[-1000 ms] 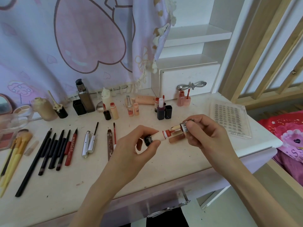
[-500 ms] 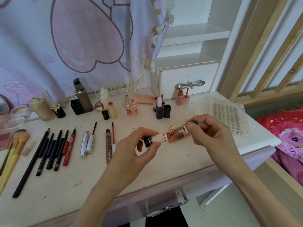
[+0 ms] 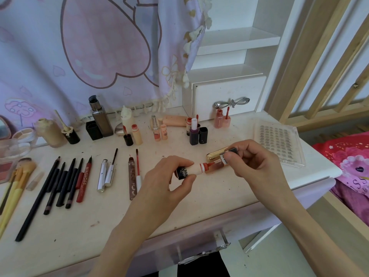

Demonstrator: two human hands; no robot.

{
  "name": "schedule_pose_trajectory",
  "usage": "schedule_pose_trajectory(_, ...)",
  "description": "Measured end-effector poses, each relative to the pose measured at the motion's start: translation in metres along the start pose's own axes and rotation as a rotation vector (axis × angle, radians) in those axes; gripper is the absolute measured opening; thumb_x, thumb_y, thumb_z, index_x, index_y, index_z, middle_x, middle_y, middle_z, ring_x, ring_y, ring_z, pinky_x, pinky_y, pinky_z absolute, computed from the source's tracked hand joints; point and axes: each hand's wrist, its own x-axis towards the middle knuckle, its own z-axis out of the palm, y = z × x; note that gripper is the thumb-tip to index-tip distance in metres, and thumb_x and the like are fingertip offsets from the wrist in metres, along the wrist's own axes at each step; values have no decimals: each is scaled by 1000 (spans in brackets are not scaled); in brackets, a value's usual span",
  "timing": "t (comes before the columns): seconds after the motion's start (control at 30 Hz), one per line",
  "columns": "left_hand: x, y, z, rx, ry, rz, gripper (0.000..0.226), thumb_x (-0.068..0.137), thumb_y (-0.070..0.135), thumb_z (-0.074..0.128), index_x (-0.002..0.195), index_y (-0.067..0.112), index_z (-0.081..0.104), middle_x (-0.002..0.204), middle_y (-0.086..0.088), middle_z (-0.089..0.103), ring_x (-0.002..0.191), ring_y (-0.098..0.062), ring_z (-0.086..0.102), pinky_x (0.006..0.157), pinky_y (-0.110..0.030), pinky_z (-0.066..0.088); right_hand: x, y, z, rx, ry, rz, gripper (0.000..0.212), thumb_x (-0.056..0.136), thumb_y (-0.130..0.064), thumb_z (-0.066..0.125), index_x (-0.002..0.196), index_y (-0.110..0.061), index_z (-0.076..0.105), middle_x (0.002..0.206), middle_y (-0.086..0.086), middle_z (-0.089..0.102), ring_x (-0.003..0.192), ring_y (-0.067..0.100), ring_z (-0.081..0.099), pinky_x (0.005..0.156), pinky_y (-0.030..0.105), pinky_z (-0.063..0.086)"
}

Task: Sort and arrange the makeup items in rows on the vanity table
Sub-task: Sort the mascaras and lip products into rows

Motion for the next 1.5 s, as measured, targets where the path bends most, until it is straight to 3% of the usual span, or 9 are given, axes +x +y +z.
schedule_pose_trajectory(0.33, -1, -1, 2, 11, -3, -6, 32, 82, 20, 63, 92, 45, 46, 75, 22, 50, 79, 10, 46, 72, -3, 35, 0, 3, -3, 6, 15, 25, 6, 75, -27, 65, 69, -27, 65, 51, -11, 46, 52, 14, 33, 53, 27, 30)
schedule_pose_trajectory(0.5, -1, -5, 3, -16, -15, -41, 23, 81, 29, 59, 87, 46, 46, 75, 19, 52, 75, 1, 46, 65, -8, 37, -1, 3, -7, 37, 25, 29, 7, 72, -33, 67, 70, -26, 66, 49, -11, 45, 48, 9, 37, 49, 18, 33)
schedule_pose_trajectory(0.63, -2, -7, 4, -65, 6, -60, 16, 79, 33, 56, 87, 45, 50, 76, 16, 55, 73, -5, 46, 63, -11, 39, -2, 5, -10, 56, 48, 38, 13, 79, -23, 69, 68, -25, 65, 49, -11, 47, 47, 6, 39, 49, 15, 35)
schedule_pose_trajectory(0.77, -1, -5, 6, -83, -7, -54, 14, 78, 37, 55, 89, 45, 51, 81, 19, 56, 73, -4, 46, 62, -9, 38, -2, 8, -8, 64, 55, 54, 24, 85, -12, 61, 66, -26, 64, 49, -12, 48, 47, 7, 38, 49, 16, 35)
schedule_pose_trajectory(0.93, 2, -3, 10, -87, -30, -60, 14, 80, 39, 54, 93, 45, 50, 90, 24, 54, 74, -3, 47, 65, -11, 40, -4, 8, -9, 56, 12, 67, 19, 83, -17, 67, 67, -28, 66, 50, -10, 49, 48, 6, 40, 49, 16, 36)
schedule_pose_trajectory(1.1, 11, 0, 20, -184, -10, -143, 20, 79, 54, 40, 95, 43, 44, 94, 21, 64, 80, 0, 56, 68, -12, 44, 5, 15, -24, 108, 231, 188, 9, 86, -11, 61, 79, -15, 62, 61, 0, 59, 54, 12, 49, 49, 19, 40)
schedule_pose_trajectory(1.27, 37, 8, 44, -243, -17, -217, 7, 94, 36, 43, 94, 43, 39, 102, 19, 61, 86, 13, 55, 69, -1, 39, 29, 19, -47, 381, 213, 361, 10, 91, -5, 52, 96, -6, 60, 79, 6, 71, 68, 12, 66, 55, 17, 48)
schedule_pose_trajectory(1.4, 70, 23, 66, -223, 92, -142, 6, 92, 33, 49, 93, 29, 53, 89, 13, 52, 80, 2, 47, 71, -3, 32, 53, 24, -61, 291, 142, 397, 18, 97, -9, 45, 94, -7, 62, 82, 5, 72, 65, 8, 65, 50, 15, 43)
schedule_pose_trajectory(1.5, 94, 31, 79, -255, 116, -173, 10, 90, 28, 53, 92, 20, 58, 92, -1, 58, 79, -8, 50, 69, 4, 30, 77, 30, -71, 142, 126, 399, 11, 96, -9, 47, 94, -8, 58, 91, 10, 71, 68, 13, 68, 51, 19, 43)
